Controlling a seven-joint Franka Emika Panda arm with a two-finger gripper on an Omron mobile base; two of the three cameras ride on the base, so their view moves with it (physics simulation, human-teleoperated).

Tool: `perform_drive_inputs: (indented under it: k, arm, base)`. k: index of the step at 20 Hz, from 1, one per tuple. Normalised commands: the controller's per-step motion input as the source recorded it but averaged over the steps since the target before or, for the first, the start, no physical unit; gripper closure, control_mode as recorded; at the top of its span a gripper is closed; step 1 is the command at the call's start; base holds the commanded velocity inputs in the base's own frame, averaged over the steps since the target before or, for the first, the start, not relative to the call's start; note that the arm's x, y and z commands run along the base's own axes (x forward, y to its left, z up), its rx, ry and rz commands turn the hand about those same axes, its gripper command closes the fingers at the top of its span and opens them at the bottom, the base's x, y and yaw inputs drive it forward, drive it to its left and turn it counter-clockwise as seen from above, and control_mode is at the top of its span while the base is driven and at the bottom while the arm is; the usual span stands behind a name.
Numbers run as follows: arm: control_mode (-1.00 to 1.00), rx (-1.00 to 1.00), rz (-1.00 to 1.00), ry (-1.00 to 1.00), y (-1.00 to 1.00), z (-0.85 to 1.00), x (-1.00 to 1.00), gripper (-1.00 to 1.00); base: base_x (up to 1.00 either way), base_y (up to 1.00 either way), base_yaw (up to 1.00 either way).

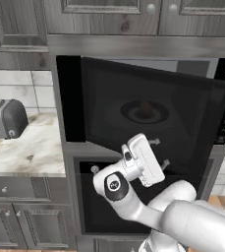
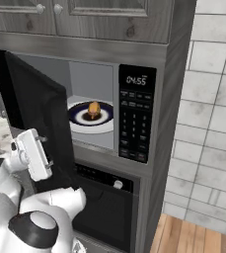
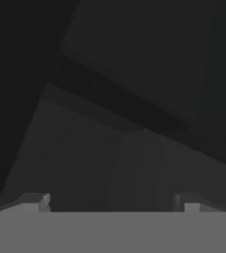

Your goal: Transport the chicken drumstick from the fridge to the microwave and turn on the microwave.

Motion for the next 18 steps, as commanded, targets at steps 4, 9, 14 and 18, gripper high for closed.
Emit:
perform_drive_inputs:
  k: [4, 9, 14, 18]
  arm:
    - [-1.0, 0.07, 0.12, 0.25, -0.45, -0.3, 1.0, -1.0]
    - [-1.0, 0.21, 0.32, 0.41, -0.47, -0.03, 1.0, -1.0]
    - [-1.0, 0.23, 0.43, 0.57, -0.22, -0.01, 0.91, -1.0]
    - [-1.0, 0.22, 0.49, 0.64, -0.03, -0.08, 0.71, -1.0]
  base:
    - [0.0, 0.0, 0.0]
    - [0.0, 0.0, 0.0]
    - [0.0, 0.0, 0.0]
    - [0.0, 0.0, 0.0]
